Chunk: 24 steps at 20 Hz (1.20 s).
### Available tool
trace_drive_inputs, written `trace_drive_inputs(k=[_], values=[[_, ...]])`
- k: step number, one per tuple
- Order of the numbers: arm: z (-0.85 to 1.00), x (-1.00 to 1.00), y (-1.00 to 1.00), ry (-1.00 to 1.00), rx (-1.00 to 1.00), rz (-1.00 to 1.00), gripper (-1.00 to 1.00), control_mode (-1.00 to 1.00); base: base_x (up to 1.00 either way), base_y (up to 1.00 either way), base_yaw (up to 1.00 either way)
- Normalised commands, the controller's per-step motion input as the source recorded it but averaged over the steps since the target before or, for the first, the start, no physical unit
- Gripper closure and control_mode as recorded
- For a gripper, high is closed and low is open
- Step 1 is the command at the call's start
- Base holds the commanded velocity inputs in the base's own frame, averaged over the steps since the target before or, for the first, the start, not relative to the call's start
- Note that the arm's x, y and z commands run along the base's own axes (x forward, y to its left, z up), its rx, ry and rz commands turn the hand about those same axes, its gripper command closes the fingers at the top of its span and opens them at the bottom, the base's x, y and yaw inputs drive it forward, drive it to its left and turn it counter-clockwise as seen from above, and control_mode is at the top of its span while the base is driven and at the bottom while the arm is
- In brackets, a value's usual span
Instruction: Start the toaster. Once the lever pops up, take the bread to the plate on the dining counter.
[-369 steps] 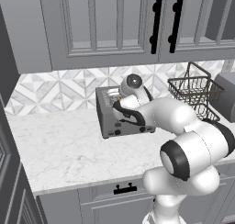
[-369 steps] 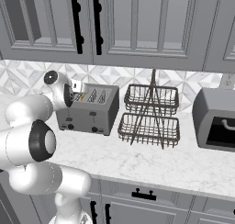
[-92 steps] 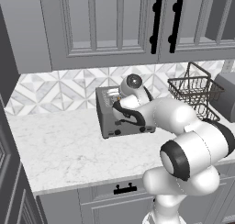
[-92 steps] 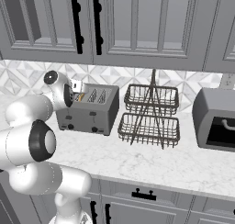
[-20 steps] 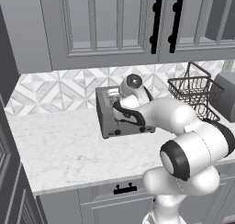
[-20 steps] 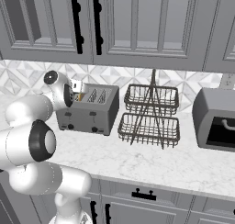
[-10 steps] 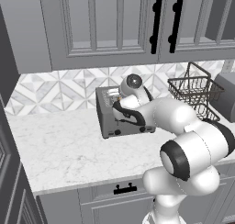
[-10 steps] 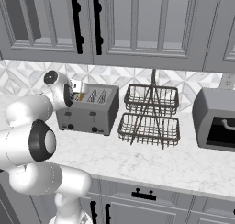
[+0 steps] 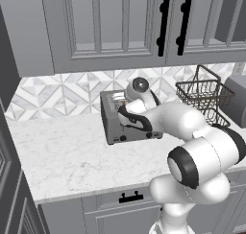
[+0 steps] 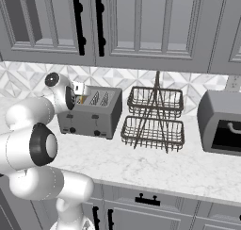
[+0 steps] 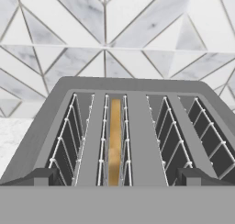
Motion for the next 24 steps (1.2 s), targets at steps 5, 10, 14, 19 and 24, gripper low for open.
trace_drive_inputs(k=[5,10,14,19,24], values=[[0.0,0.0,0.0,0.0,0.0,0.0,-1.0,-1.0,0.0,0.0,0.0],[0.0,0.0,0.0,0.0,0.0,0.0,-1.0,-1.0,0.0,0.0,0.0],[0.0,0.0,0.0,0.0,0.0,0.0,-1.0,-1.0,0.0,0.0,0.0],[0.0,0.0,0.0,0.0,0.0,0.0,-1.0,-1.0,0.0,0.0,0.0],[0.0,0.0,0.0,0.0,0.0,0.0,-1.0,-1.0,0.0,0.0,0.0]])
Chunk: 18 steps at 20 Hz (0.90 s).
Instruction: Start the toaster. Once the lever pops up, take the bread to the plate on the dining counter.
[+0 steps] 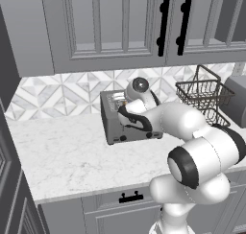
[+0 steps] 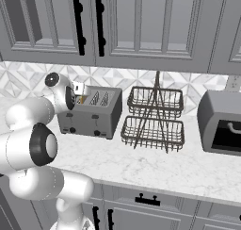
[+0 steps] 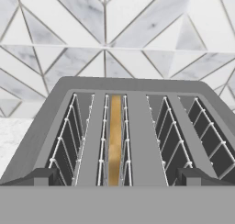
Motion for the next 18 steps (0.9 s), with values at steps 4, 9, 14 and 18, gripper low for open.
trace_drive_inputs(k=[4,9,14,18], values=[[0.0,0.0,0.0,0.0,0.0,0.0,-1.0,-1.0,0.0,0.0,0.0],[0.0,0.0,0.0,0.0,0.0,0.0,-1.0,-1.0,0.0,0.0,0.0],[0.0,0.0,0.0,0.0,0.0,0.0,-1.0,-1.0,0.0,0.0,0.0],[0.0,0.0,0.0,0.0,0.0,0.0,-1.0,-1.0,0.0,0.0,0.0]])
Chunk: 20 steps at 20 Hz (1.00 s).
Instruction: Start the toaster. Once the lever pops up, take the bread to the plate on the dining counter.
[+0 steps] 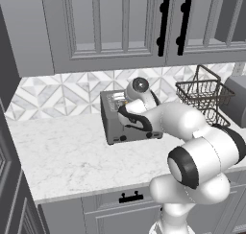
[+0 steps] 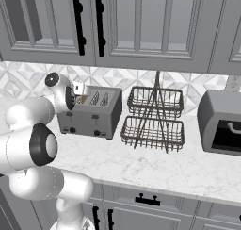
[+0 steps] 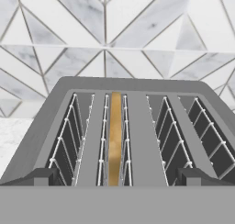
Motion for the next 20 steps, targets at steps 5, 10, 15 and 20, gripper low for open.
trace_drive_inputs(k=[5,10,15,20], values=[[0.0,0.0,0.0,0.0,0.0,0.0,-1.0,-1.0,0.0,0.0,0.0],[0.0,0.0,0.0,0.0,0.0,0.0,-1.0,-1.0,0.0,0.0,0.0],[0.0,0.0,0.0,0.0,0.0,0.0,-1.0,-1.0,0.0,0.0,0.0],[0.0,0.0,0.0,0.0,0.0,0.0,-1.0,-1.0,0.0,0.0,0.0]])
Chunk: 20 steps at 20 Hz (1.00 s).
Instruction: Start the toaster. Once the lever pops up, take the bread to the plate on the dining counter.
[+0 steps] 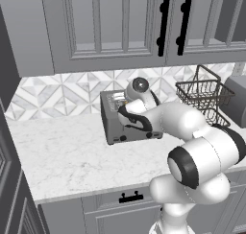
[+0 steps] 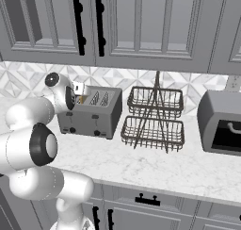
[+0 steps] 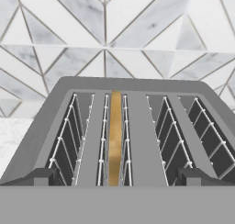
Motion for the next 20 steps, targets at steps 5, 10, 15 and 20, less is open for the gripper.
trace_drive_inputs(k=[5,10,15,20], values=[[0.0,0.0,0.0,0.0,0.0,0.0,-1.0,-1.0,0.0,0.0,0.0],[0.0,0.0,0.0,0.0,0.0,0.0,-1.0,-1.0,0.0,0.0,0.0],[-0.07,0.0,0.01,0.0,0.0,0.0,-1.0,-1.0,0.0,0.0,0.0],[-0.1,0.04,0.01,0.0,0.0,0.0,-1.0,-1.0,0.0,0.0,0.0]])
